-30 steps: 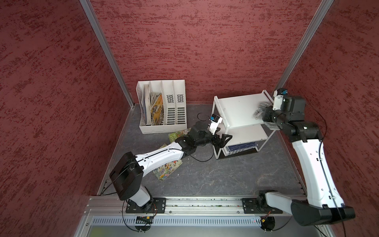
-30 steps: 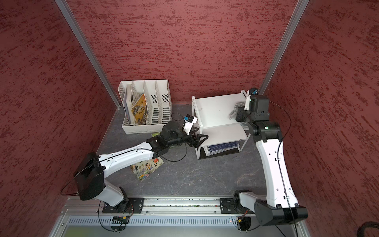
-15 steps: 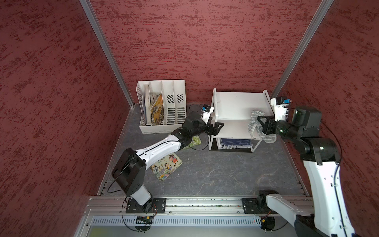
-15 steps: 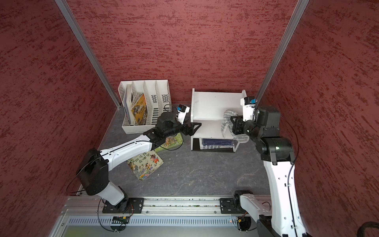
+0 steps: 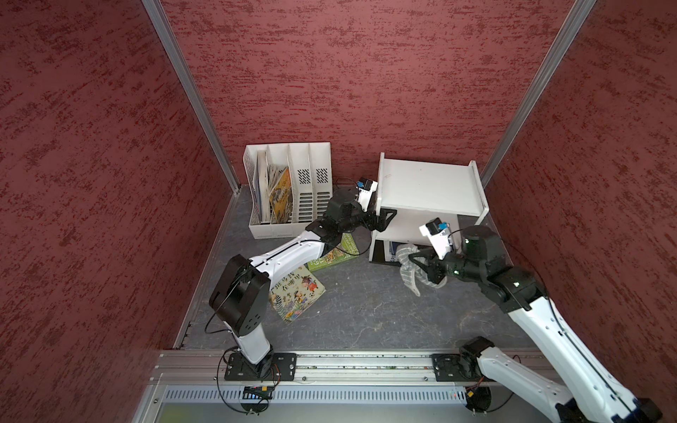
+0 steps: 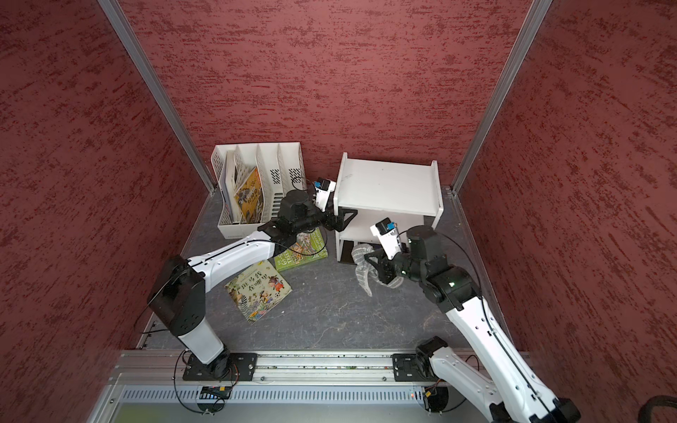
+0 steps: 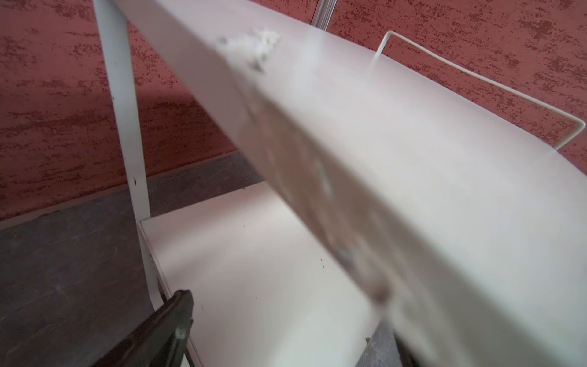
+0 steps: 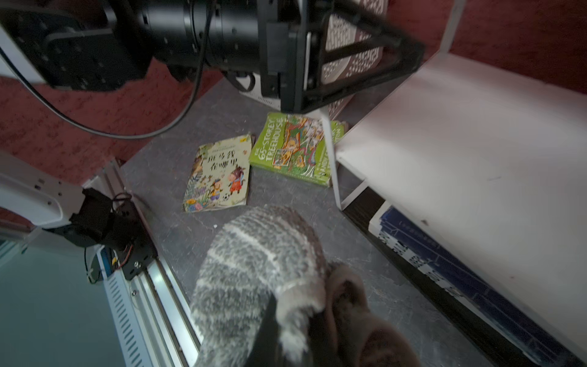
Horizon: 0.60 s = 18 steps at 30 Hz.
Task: Wipe the bookshelf clean with a cloth
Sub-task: Adjust the shelf at the center of the board, then place the cleaning item at the center of the board.
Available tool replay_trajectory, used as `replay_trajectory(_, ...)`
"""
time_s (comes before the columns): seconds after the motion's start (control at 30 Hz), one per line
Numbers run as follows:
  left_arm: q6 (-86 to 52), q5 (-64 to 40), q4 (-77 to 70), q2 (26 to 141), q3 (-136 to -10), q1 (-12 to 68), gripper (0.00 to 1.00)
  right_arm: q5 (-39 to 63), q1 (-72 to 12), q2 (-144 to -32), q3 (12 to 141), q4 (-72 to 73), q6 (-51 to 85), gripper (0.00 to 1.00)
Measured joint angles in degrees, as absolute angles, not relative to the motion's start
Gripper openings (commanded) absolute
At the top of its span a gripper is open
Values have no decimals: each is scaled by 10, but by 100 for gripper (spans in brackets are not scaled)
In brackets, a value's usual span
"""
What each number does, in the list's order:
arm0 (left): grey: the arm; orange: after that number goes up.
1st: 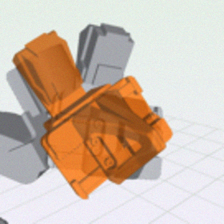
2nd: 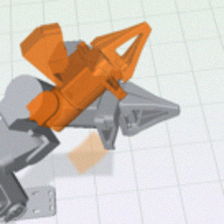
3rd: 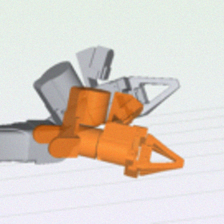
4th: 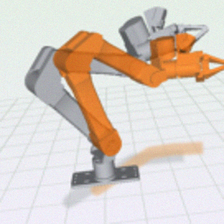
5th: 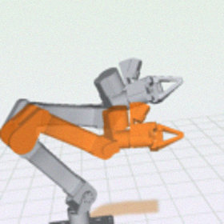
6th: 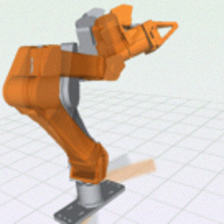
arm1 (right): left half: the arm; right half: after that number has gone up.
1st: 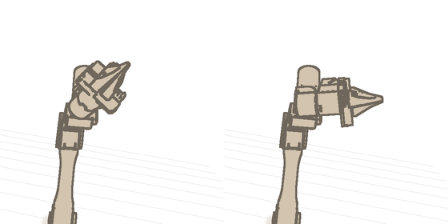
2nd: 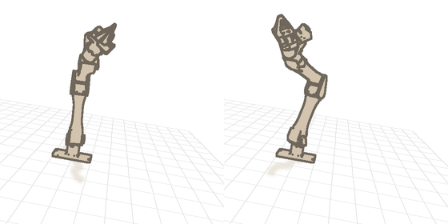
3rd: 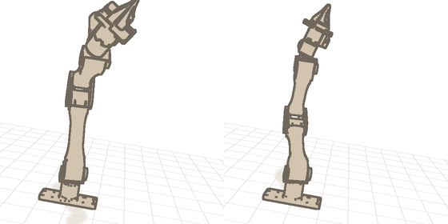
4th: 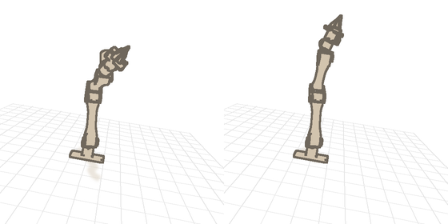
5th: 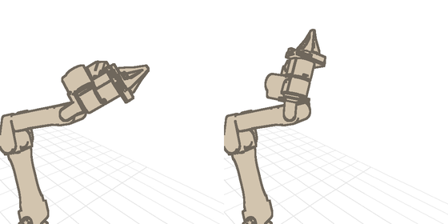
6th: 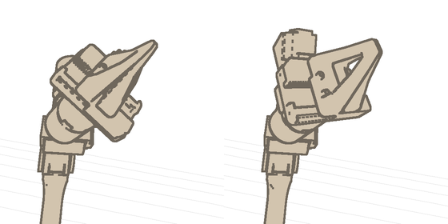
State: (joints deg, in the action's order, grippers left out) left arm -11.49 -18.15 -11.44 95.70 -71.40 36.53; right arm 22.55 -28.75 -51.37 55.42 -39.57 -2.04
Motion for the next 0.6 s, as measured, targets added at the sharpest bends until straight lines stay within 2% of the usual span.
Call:
replay_trajectory(0.1, -111, -184, -108, 897, -657, 357, 100, 194, -334, -547, 505, -347, -22, 0)
replay_trajectory(0.27, -110, -190, -102, 788, -583, 339, 100, 164, -365, -621, 448, -267, -17, 0)
replay_trajectory(0.33, -111, -188, -101, 750, -558, 334, 100, 161, -377, -658, 443, -239, -17, 6)
replay_trajectory(0.37, -111, -184, -100, 734, -547, 332, 100, 160, -383, -679, 443, -225, -18, 13)
replay_trajectory(0.47, -113, -167, -95, 694, -515, 323, 100, 156, -394, -726, 443, -201, -18, 52)
replay_trajectory(0.53, -118, -154, -87, 675, -499, 313, 100, 147, -397, -740, 443, -201, -17, 72)
replay_trajectory(0.6, -123, -143, -79, 663, -489, 304, 100, 125, -397, -735, 443, -209, -15, 87)
